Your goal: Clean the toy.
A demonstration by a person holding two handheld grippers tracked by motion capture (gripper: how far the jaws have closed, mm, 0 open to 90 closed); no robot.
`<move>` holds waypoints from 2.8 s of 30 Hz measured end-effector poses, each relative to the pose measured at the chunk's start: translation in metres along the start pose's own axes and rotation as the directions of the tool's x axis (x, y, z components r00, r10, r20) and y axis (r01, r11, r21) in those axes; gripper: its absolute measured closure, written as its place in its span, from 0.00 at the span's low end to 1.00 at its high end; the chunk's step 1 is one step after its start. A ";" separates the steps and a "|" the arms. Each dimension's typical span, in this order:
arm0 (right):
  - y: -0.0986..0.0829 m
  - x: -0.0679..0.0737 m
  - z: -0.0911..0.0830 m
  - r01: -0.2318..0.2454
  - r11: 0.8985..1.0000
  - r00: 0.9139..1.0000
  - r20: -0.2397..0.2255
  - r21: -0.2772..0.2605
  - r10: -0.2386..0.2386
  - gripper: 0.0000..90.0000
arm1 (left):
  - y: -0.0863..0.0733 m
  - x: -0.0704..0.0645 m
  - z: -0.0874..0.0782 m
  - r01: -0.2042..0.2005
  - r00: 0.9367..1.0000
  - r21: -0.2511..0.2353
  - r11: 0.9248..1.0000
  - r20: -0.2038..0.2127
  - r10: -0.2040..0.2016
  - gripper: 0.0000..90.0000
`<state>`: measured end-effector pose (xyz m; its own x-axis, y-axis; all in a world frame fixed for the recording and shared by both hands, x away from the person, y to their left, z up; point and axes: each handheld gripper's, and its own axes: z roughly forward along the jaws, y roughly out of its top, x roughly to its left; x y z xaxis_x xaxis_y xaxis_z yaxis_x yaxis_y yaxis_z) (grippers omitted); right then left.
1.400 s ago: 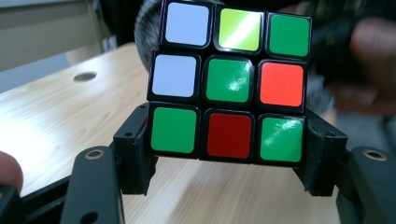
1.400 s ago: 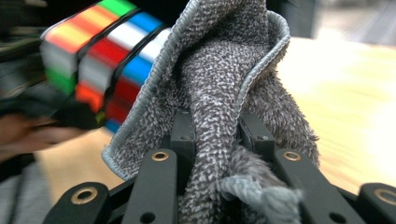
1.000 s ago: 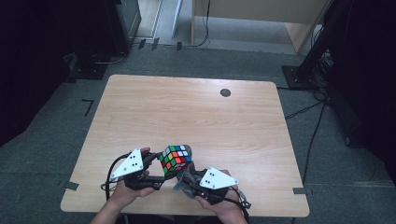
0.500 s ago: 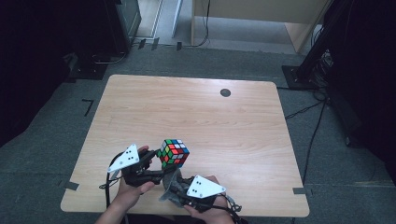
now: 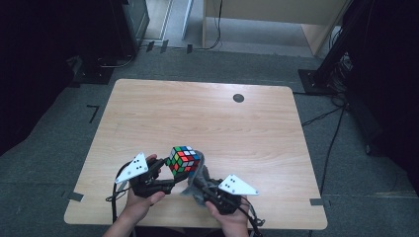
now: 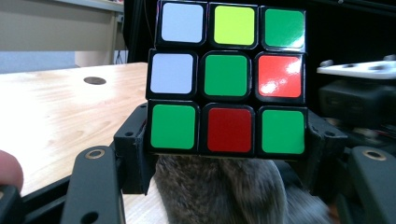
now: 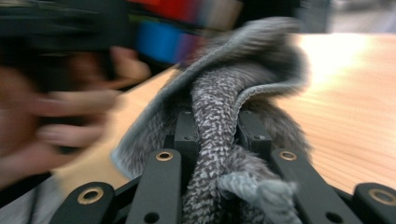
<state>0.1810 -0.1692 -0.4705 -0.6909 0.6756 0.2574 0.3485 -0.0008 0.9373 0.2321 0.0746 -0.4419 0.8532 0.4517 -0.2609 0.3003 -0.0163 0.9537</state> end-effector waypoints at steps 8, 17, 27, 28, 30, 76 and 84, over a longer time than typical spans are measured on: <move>-0.001 0.002 -0.001 -0.092 0.995 0.996 -0.005 -0.030 0.092 0.82 | 0.002 0.000 -0.003 0.016 1.000 -0.022 1.000 0.005 -0.015 0.38; -0.004 0.014 0.006 -0.118 0.993 0.992 -0.054 -0.005 0.118 0.81 | -0.003 -0.003 0.003 0.005 1.000 0.000 1.000 0.008 -0.005 0.38; 0.003 -0.001 -0.006 -0.126 0.991 0.991 0.031 -0.037 0.127 0.82 | 0.000 -0.002 -0.001 -0.026 0.999 -0.001 1.000 -0.026 0.025 0.38; 0.002 -0.006 -0.007 -0.129 0.991 0.988 0.075 -0.041 0.132 0.82 | 0.000 -0.001 -0.001 -0.026 0.999 0.001 1.000 -0.033 0.026 0.38; 0.002 -0.014 -0.012 -0.108 0.993 0.984 0.137 -0.054 0.115 0.82 | 0.001 0.003 -0.002 -0.023 0.998 0.012 1.000 -0.063 0.023 0.38; 0.008 -0.038 -0.021 0.045 0.999 0.985 0.169 0.005 -0.045 0.82 | 0.007 0.022 -0.012 0.019 0.991 0.045 0.999 -0.131 -0.013 0.38; 0.012 -0.061 -0.039 0.068 0.998 0.946 0.317 0.006 -0.067 0.82 | -0.004 0.040 -0.003 0.044 0.942 0.176 0.983 -0.334 0.017 0.38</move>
<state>0.2027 -0.2386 -0.4654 -0.4763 0.8728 0.1066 0.3045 0.0500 0.9512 0.2638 0.0957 -0.4559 0.6666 0.7235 -0.1793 0.4084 -0.1534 0.8998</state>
